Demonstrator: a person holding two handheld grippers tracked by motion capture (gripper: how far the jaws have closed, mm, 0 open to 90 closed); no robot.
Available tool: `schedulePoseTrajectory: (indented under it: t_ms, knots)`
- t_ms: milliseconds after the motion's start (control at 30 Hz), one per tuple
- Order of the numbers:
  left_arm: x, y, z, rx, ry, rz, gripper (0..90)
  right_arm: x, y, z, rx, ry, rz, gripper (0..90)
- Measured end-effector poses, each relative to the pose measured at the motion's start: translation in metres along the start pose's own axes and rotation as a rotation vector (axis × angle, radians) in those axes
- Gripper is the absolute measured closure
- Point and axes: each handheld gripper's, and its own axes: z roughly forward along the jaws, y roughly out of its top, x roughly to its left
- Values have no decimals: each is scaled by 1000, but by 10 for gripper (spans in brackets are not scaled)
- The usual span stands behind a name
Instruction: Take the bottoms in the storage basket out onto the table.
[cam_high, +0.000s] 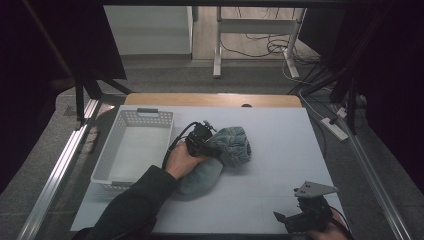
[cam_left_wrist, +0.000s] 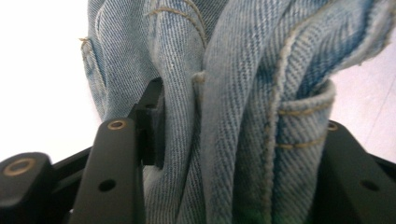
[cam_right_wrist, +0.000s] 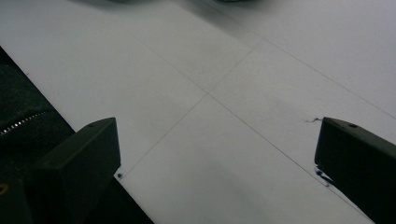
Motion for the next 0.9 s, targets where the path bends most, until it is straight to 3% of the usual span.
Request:
schedulePoseTrajectory:
  t_ms: [100,267,367,900]
  knots:
    - [0,-2,3,3,14,25,479,0,0,0,-1,-1,-1,8]
    - [3,-3,10,15,12,16,419,1,0,1,5,0,-6,8]
    - [2,-5,17,41,25,35,319,1,0,1,7,3,-9,8]
    - [1,-4,23,51,20,15,157,2,0,1,9,2,-24,9]
